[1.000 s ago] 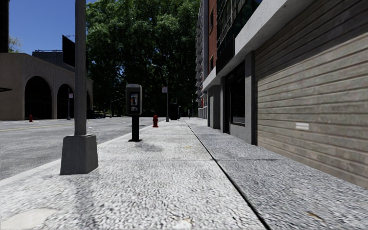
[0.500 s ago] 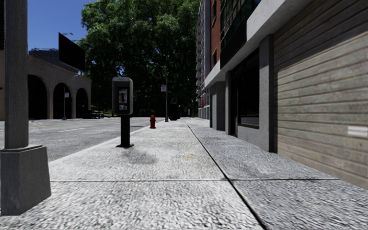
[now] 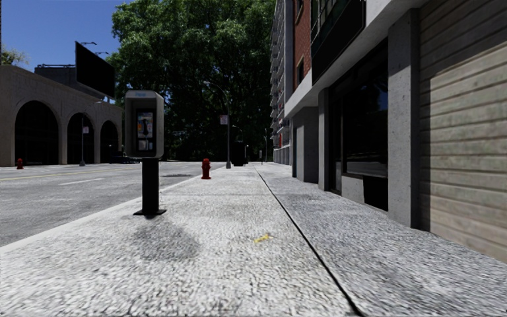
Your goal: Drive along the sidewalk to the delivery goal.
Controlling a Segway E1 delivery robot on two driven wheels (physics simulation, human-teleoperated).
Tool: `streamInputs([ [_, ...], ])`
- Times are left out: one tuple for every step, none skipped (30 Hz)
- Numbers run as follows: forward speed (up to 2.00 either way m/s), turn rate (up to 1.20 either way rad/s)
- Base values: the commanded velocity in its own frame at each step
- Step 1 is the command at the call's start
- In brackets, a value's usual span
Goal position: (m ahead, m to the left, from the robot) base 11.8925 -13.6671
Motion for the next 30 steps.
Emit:
streamInputs([
  [2.00, 0.00],
  [2.00, 0.00],
  [2.00, 0.00],
  [2.00, 0.00],
  [2.00, 0.00],
  [2.00, 0.00],
  [2.00, 0.00],
  [2.00, 0.00],
  [2.00, 0.00],
  [2.00, 0.00],
  [2.00, 0.00],
  [2.00, 0.00],
  [2.00, 0.00],
  [2.00, 0.00],
  [2.00, 0.00],
  [2.00, 0.00],
  [2.00, 0.00],
  [2.00, 0.00],
  [2.00, 0.00],
  [2.00, 0.00],
  [2.00, 0.00],
  [2.00, 0.00],
  [2.00, 0.00],
  [2.00, 0.00],
  [2.00, 0.00],
  [2.00, 0.00],
  [2.00, 0.00],
  [2.00, 0.00],
  [2.00, 0.00],
  [2.00, 0.00],
])
